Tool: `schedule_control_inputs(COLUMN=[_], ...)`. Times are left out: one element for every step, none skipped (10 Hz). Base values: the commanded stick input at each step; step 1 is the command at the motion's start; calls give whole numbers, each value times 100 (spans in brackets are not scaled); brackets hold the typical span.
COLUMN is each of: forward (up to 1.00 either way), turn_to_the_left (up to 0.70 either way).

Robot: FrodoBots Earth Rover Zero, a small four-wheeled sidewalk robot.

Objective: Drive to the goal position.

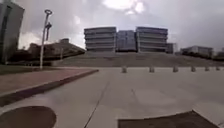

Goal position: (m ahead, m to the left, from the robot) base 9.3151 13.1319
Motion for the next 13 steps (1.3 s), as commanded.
schedule_control_inputs(forward=[100, 100, 100, 100, 100, 100, 100, 100, 100, 100, 100, 100, 100], turn_to_the_left=[0, 0, 0, 0, -3, -22, -24, -24, -24, -24, -23, -22, -21])
